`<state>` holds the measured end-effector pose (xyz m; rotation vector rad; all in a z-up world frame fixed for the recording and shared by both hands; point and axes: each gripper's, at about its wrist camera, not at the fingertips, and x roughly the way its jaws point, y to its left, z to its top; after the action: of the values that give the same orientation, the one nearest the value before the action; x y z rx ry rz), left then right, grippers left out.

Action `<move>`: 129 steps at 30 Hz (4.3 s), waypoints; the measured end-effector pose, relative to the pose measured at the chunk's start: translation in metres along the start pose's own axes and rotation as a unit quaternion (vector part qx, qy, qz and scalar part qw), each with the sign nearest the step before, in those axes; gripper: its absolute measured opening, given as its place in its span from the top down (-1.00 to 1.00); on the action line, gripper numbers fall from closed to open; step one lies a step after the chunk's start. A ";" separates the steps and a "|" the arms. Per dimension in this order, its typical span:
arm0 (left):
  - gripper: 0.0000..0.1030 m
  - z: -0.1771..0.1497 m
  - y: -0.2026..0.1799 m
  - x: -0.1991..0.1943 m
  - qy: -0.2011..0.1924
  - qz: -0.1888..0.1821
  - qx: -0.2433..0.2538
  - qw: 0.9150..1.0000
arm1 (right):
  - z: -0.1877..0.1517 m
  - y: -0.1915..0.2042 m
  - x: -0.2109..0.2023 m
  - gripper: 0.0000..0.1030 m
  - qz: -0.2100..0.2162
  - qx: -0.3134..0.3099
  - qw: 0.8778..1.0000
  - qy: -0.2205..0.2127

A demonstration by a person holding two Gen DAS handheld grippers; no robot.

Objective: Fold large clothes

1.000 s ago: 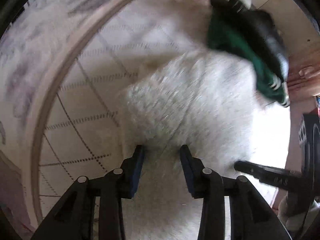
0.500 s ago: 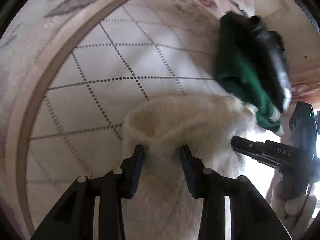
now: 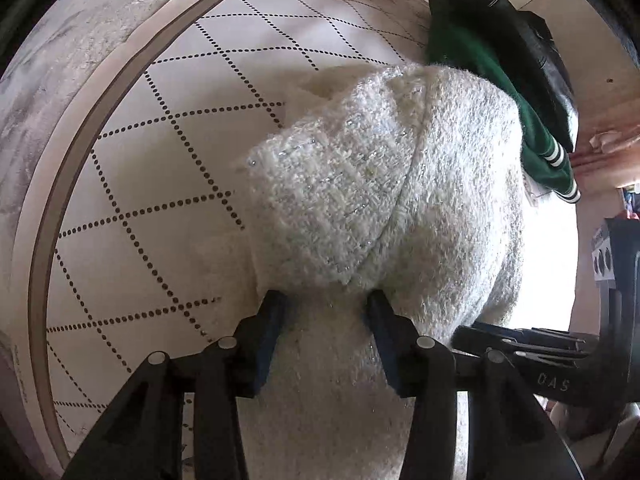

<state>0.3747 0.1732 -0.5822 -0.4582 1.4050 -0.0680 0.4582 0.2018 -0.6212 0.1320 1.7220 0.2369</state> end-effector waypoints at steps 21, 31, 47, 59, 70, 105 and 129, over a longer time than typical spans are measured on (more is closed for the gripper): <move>-0.37 -0.210 0.062 -0.004 0.100 -0.097 -0.103 0.985 | -0.219 -0.104 0.072 -0.48 0.253 0.146 0.956 0.038; 0.53 -0.196 0.006 -0.015 0.053 -0.087 -0.030 0.994 | -0.216 -0.079 0.100 -0.35 0.387 0.160 0.908 0.023; 0.66 -0.253 0.008 -0.133 0.198 -0.156 -0.316 0.915 | -0.400 -0.061 0.004 0.70 0.432 0.367 0.794 0.218; 0.65 -0.112 0.009 -0.112 0.029 -0.241 -0.332 0.912 | -0.290 -0.077 -0.042 -0.30 0.491 0.408 0.759 0.128; 0.53 -0.154 0.005 -0.116 0.025 -0.107 -0.156 0.982 | -0.232 -0.118 -0.121 -0.64 0.270 0.157 0.948 -0.058; -0.76 -0.225 0.044 -0.095 -0.023 -0.028 -0.188 0.982 | -0.178 -0.067 -0.093 -0.88 0.225 -0.069 0.969 -0.078; -0.76 -0.246 0.024 -0.108 0.009 0.027 -0.148 0.989 | -0.406 -0.082 -0.058 -0.46 0.260 0.123 0.953 0.091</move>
<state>0.1147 0.1633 -0.5129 -0.6652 1.4510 0.1841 0.0715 0.0755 -0.5240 0.7736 1.8703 0.4303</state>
